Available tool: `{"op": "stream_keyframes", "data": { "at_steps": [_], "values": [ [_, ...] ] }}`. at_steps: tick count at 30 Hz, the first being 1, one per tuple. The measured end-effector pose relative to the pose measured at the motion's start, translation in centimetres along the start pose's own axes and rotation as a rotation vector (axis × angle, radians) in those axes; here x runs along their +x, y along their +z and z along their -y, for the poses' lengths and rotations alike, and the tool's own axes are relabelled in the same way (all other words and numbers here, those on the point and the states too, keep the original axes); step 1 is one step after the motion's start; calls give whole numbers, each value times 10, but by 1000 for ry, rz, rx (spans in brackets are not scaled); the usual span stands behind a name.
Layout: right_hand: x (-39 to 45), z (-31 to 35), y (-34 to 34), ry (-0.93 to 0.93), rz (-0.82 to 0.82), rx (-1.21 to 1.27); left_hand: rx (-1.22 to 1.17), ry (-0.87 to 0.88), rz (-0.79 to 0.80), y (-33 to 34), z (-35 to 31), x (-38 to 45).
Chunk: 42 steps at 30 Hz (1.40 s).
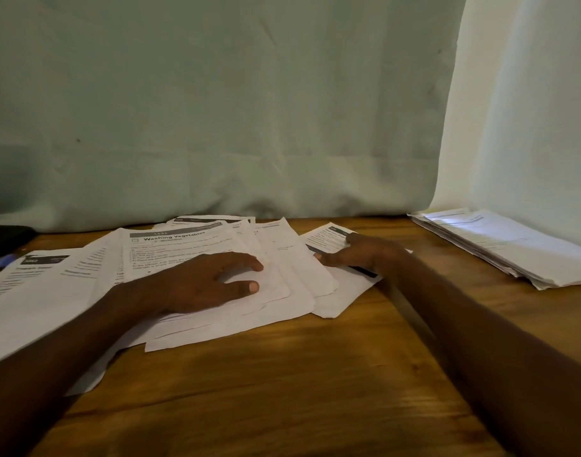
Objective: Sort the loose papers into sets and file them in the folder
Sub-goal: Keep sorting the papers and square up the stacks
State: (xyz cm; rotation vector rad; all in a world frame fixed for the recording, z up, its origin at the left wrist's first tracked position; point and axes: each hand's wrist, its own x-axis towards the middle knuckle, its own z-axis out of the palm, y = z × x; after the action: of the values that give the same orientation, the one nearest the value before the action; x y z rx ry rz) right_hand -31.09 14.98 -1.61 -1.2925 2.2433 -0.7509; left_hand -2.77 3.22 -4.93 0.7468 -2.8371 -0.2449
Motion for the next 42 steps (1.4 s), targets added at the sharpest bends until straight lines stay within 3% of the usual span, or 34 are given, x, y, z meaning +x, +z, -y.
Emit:
{"op": "stream_keyframes", "data": {
  "at_steps": [6,9,13,19,26,30,34,37,42],
  "values": [
    [19,-9,5,13,-65,-4,-13,3,-8,2,6,1],
    [28,-18,1,-12,-174,-226,18,8,-30,2,5,2],
    [57,-45,-17,149,-248,-464,-38,-2,-44,4,4,1],
    [64,-60,-19,185,-250,-392,-32,-15,-52,5,-2,2],
    [17,-37,-22,104,-633,-303,-73,-25,-71,7,1,2],
    [13,-26,-29,-132,-898,-16,-101,-16,-105,5,-5,0],
    [-5,6,-34,-630,-1170,29,-176,-16,-174,3,-7,-3],
    [-12,23,-34,-906,-1181,68,-219,-66,-229,1,-8,-3],
    [-25,39,-35,-1070,-1123,180,-242,-193,-386,-8,-3,-3]
  ]
}}
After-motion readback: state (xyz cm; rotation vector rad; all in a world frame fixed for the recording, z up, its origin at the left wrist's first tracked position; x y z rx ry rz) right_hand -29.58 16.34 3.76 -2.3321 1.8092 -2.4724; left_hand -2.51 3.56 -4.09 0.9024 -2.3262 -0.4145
